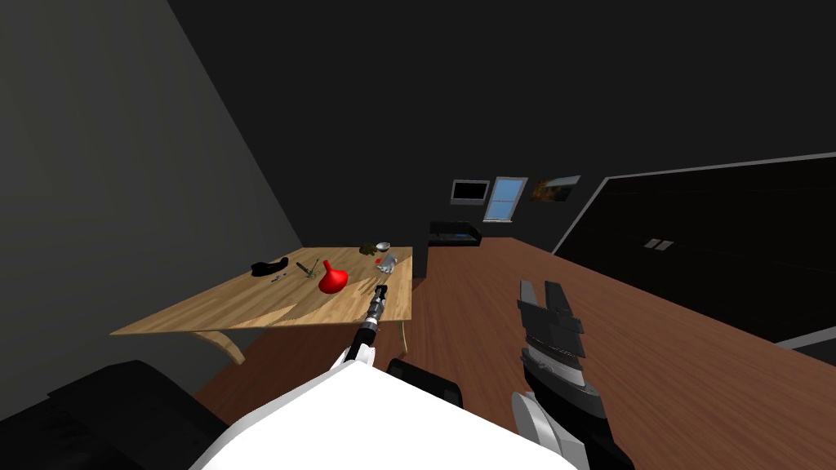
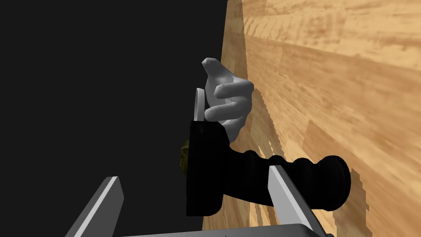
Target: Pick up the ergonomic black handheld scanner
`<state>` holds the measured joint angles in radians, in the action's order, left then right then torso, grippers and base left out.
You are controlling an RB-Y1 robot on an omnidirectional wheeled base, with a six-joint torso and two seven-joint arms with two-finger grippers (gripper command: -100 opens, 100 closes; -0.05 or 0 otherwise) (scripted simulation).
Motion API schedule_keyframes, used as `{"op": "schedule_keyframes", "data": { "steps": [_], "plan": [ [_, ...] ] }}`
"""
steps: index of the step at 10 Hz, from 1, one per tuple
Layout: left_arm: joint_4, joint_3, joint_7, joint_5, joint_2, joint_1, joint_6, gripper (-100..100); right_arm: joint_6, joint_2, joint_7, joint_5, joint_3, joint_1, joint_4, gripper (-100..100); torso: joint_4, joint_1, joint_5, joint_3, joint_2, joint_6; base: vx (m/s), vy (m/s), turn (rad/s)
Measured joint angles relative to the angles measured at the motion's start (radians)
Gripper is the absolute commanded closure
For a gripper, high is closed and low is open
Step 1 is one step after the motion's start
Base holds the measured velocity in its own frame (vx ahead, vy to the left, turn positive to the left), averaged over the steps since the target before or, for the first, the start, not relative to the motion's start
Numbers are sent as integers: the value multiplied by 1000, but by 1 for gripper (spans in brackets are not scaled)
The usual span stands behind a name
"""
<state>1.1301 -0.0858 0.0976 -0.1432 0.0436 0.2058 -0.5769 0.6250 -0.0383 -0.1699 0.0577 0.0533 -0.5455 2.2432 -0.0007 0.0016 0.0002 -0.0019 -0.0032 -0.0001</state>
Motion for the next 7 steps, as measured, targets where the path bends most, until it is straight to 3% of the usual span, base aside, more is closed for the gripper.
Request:
{"op": "schedule_keyframes", "data": {
  "steps": [1,2,6,7],
  "plan": [
    [0,0,0,0,0,0,0,-100,0,0,0,0,0,0,0,0,0,-1,0,1,2,0,0,0,0],
    [0,0,0,0,0,0,0,100,0,0,0,0,0,0,0,0,1,-2,0,2,3,0,0,0,0],
    [0,0,0,0,0,0,0,100,0,0,0,0,0,0,0,0,1,-2,0,2,3,0,0,0,0],
    [0,0,0,0,0,0,0,0,0,0,0,0,0,0,0,0,1,-2,0,2,3,0,0,0,0]
  ]
}}
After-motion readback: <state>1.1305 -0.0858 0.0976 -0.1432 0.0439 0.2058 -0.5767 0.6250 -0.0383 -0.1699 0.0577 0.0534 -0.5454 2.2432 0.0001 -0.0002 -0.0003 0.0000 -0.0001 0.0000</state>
